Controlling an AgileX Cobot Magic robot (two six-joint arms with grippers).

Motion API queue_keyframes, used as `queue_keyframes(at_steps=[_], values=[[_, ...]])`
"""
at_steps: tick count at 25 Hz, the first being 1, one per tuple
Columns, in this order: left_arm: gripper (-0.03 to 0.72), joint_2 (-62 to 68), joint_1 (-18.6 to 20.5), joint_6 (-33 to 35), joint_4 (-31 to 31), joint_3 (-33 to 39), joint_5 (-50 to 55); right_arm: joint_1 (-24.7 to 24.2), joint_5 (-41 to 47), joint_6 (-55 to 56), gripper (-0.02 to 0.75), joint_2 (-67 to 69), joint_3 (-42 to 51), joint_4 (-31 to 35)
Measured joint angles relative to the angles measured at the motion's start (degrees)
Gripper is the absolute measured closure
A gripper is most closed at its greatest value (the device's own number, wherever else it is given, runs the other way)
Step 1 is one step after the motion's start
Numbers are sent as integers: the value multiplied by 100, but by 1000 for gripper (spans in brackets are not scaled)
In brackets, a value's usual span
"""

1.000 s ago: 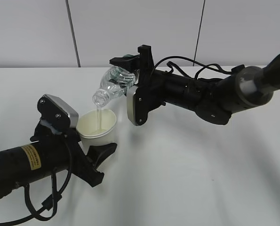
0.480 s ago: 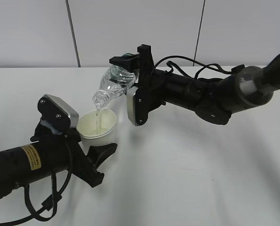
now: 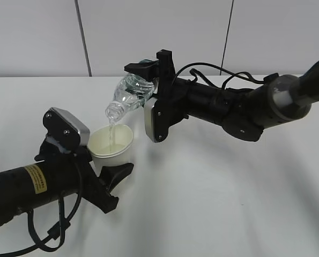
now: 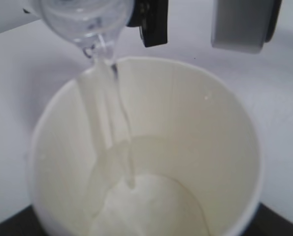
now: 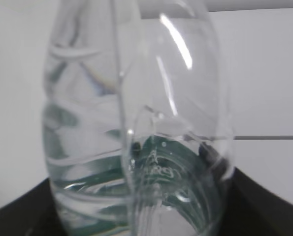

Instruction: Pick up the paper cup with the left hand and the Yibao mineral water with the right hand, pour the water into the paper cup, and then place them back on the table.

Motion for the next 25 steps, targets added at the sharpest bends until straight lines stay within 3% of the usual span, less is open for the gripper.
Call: queue_keyframes(at_steps=[16, 25], values=[[271, 0, 0, 0, 0, 0, 0, 0, -24, 48, 262, 0, 0, 0], [271, 0, 0, 0, -202, 0, 0, 0, -24, 1398, 262, 0, 0, 13]])
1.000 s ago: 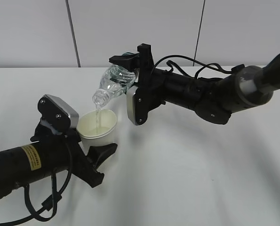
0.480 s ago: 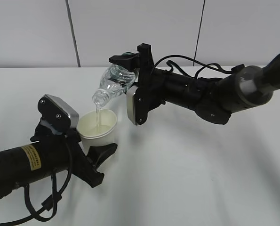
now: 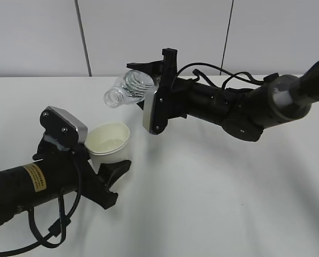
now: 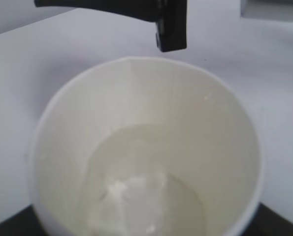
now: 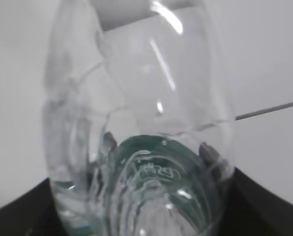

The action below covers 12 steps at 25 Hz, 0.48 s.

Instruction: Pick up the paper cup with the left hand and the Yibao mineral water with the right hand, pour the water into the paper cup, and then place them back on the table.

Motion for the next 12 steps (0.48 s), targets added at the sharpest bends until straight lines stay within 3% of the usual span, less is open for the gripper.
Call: queue_keyframes(at_steps=[12], values=[[271, 0, 0, 0, -751, 0, 0, 0, -267, 2747, 262, -14, 0, 229]])
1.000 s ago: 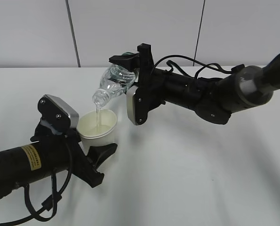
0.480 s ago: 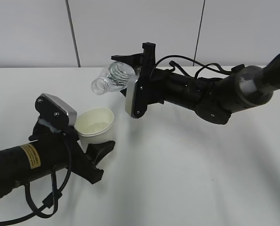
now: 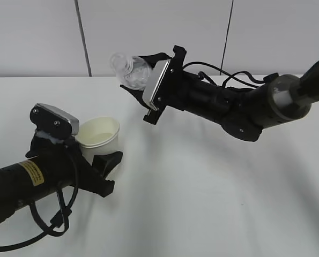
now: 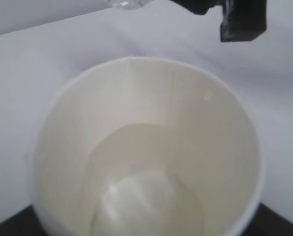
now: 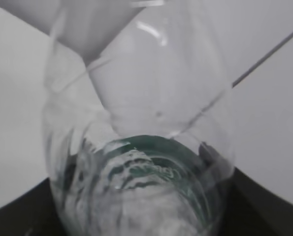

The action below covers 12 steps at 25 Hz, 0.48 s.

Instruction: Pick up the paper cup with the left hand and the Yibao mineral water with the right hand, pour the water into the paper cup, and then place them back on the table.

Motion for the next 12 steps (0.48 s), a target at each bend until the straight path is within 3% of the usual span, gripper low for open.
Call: queue_keyframes(at_steps=[8, 12], values=[[271, 0, 7, 59, -633, -27, -237, 0, 132, 1778, 262, -75, 0, 761], [271, 0, 195, 131, -756, -210, -217, -11, 334, 2358, 262, -79, 63, 945]])
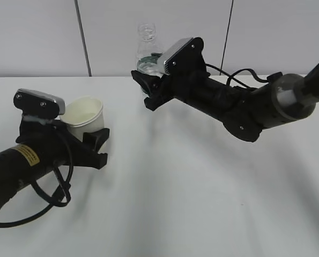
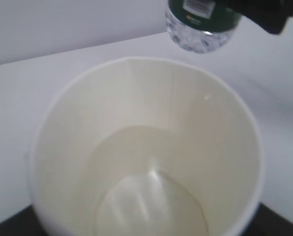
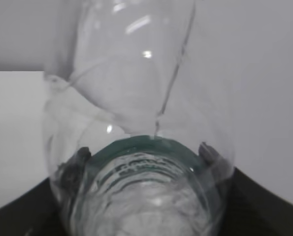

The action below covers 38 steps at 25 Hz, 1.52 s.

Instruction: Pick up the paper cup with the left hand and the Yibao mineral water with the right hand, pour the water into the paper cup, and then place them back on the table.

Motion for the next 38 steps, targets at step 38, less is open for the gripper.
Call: queue_keyframes(at_steps=[38], values=[[241, 1788, 892, 20, 465, -1727, 226, -129, 54, 120, 262, -660, 1837, 2123]])
